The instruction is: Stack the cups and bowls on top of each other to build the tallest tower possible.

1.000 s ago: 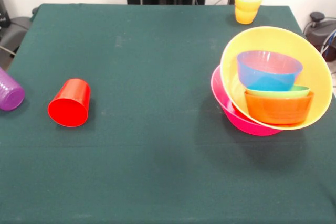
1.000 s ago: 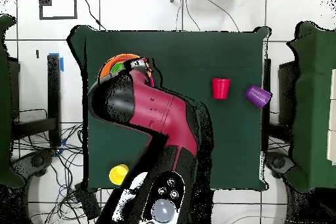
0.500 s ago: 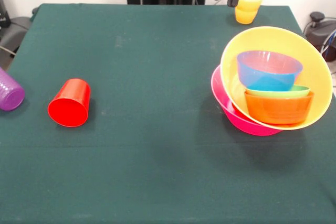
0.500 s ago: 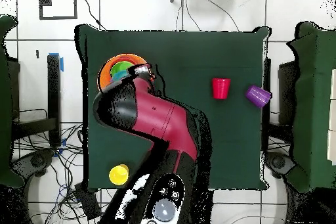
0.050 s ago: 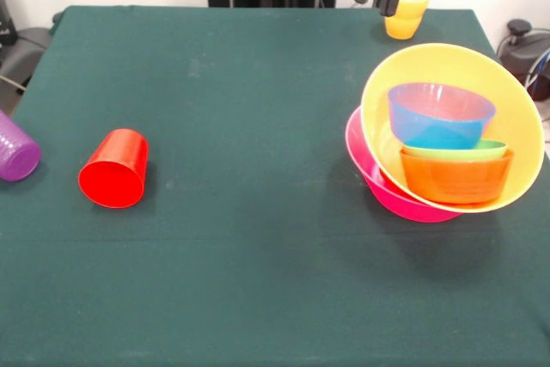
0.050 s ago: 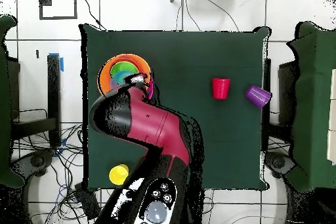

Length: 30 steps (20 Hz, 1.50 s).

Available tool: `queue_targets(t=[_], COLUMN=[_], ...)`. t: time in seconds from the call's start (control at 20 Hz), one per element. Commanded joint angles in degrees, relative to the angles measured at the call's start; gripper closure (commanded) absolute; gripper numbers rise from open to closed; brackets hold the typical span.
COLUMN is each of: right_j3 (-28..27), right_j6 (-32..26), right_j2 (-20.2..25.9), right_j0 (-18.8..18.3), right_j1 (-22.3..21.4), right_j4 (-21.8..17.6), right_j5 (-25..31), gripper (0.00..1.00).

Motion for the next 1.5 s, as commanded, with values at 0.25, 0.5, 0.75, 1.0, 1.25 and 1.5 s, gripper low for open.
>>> queue_targets(t=[0.25, 0.5, 0.75, 1.0, 1.25, 1.5], right_j3=[9.2, 11.1, 12.4, 14.4, 16.1, 20.2], right_j6=[10.2, 11.6, 11.1, 10.6, 10.3, 9.4], right_j2=[6.1, 5.8, 5.9, 7.0, 6.7, 8.6], right_j0=[1.9, 3.6, 4.1, 3.8, 4.3, 2.8], right_j1=[2.2, 2.6, 2.3, 1.6, 1.2, -1.1], right_j4=[1.9, 3.6, 5.2, 6.5, 7.1, 6.4], right_j5=[-6.4, -8.6, -9.1, -9.8, -9.9, -12.7], gripper=[0.0, 0.0, 0.0, 0.0, 0.0, 0.0])
